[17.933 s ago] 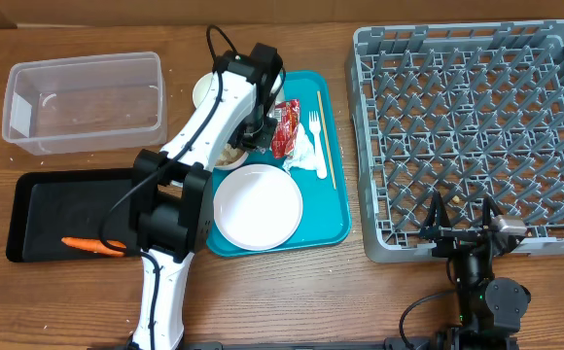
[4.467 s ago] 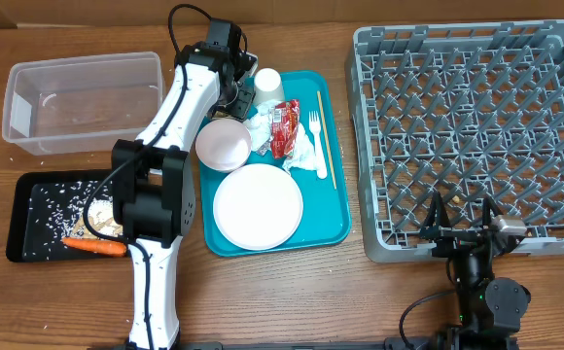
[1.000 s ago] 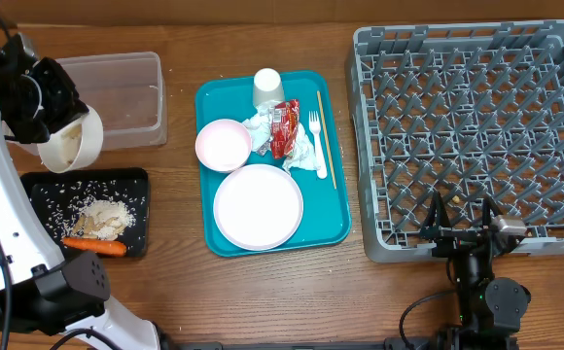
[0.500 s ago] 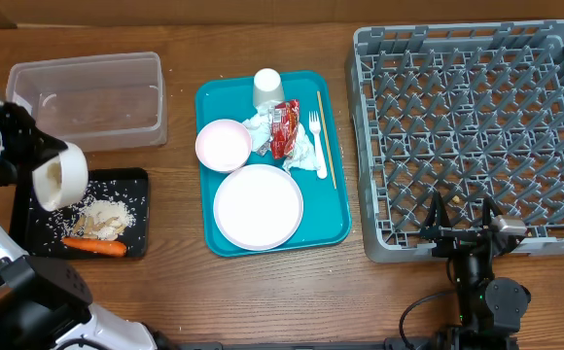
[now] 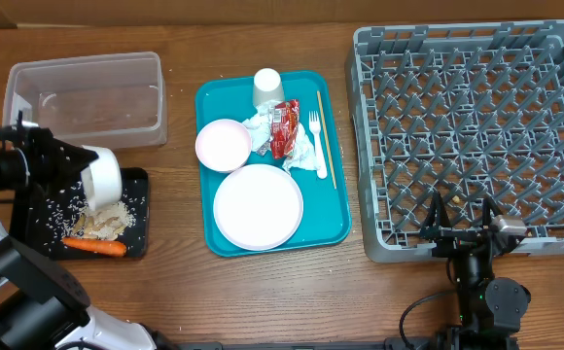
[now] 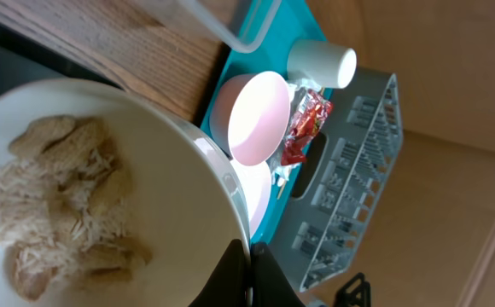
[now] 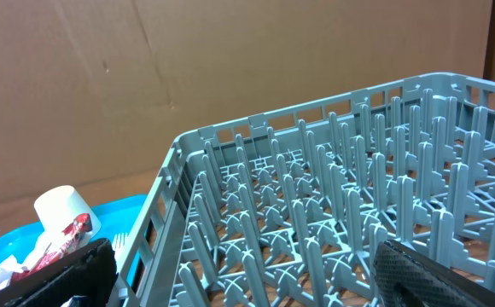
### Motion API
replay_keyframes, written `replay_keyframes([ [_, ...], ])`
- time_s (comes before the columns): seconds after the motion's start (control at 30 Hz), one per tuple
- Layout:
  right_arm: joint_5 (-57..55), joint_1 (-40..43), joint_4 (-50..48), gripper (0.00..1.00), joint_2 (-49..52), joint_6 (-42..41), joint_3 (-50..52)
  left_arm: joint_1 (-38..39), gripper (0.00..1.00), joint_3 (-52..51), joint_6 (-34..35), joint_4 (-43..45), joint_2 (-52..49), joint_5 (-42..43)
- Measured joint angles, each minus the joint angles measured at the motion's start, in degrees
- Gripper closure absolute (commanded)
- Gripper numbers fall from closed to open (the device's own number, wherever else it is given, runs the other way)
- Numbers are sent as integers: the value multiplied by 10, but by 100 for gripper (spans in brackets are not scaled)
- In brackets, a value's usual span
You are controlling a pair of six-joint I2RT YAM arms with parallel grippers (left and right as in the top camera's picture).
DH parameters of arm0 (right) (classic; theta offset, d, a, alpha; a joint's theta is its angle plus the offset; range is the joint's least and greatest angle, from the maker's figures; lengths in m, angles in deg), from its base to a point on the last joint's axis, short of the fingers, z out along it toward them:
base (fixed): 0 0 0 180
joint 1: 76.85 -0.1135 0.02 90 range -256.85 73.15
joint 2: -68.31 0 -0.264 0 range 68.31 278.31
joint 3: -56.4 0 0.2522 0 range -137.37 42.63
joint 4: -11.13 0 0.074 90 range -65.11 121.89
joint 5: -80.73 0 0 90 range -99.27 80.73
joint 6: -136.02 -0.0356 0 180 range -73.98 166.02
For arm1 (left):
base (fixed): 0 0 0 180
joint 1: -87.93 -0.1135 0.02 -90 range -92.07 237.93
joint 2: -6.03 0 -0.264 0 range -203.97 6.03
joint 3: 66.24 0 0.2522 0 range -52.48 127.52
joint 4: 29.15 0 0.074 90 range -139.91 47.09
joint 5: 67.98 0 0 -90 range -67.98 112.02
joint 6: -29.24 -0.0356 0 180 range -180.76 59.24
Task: Sort waste into correct bins and load items into the dishwasher rack
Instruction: 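Tip the bowl over the black tray to dump the rice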
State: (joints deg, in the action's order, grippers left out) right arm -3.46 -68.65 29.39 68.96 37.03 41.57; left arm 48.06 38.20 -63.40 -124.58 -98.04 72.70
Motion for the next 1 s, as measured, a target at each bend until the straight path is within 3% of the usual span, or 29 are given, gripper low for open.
replay_keyframes([
  [0.33,0,0,0,0,0,0,0,-86,96,-129,-68,62,0,147],
  [0.57,0,0,0,0,0,0,0,-138,96,-216,-114,70,0,205],
  [1.0,0,0,0,0,0,0,0,-165,96,-250,-136,118,0,347],
])
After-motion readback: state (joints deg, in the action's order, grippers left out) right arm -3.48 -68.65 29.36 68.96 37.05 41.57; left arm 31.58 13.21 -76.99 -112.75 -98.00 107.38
